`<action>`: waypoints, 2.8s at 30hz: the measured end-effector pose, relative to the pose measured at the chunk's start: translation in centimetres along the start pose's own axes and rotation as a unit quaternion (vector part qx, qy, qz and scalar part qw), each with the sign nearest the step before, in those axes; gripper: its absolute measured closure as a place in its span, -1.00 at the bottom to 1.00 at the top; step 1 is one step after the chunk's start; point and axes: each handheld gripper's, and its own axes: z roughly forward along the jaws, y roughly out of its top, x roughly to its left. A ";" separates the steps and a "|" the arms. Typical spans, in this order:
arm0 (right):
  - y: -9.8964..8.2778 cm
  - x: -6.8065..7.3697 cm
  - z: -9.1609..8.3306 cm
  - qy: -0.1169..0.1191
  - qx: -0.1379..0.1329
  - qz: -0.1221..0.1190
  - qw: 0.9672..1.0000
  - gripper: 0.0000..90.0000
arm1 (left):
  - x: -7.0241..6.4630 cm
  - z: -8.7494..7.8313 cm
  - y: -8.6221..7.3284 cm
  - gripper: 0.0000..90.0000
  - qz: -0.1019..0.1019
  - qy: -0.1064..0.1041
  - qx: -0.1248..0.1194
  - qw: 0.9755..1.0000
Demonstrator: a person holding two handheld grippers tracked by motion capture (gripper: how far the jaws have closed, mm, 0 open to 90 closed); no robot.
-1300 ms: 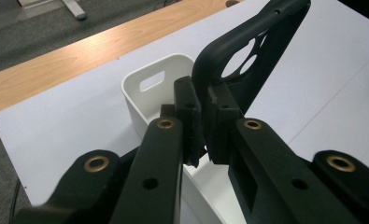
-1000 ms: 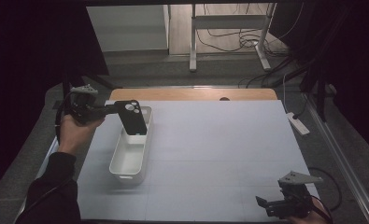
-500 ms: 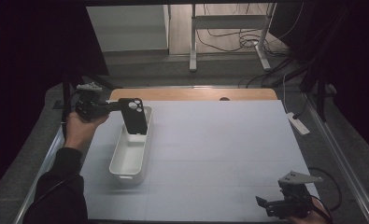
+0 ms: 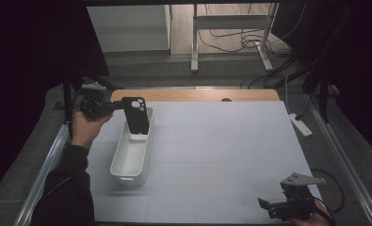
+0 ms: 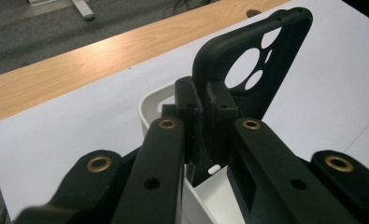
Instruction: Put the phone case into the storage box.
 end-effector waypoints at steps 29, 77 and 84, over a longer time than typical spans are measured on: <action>0.0 0.0 0.0 0.003 -0.001 0.001 1.000 -1.00 | 1.3 3.1 0.4 0.91 -0.009 0.037 -0.019 0.999; 0.0 -0.2 0.0 0.007 0.002 0.004 1.000 -1.00 | 1.7 5.5 -1.4 0.54 0.004 0.051 -0.056 0.997; -0.1 -0.1 0.0 0.006 0.001 0.004 1.000 -1.00 | 1.7 5.2 -1.6 0.35 -0.010 0.045 -0.052 0.998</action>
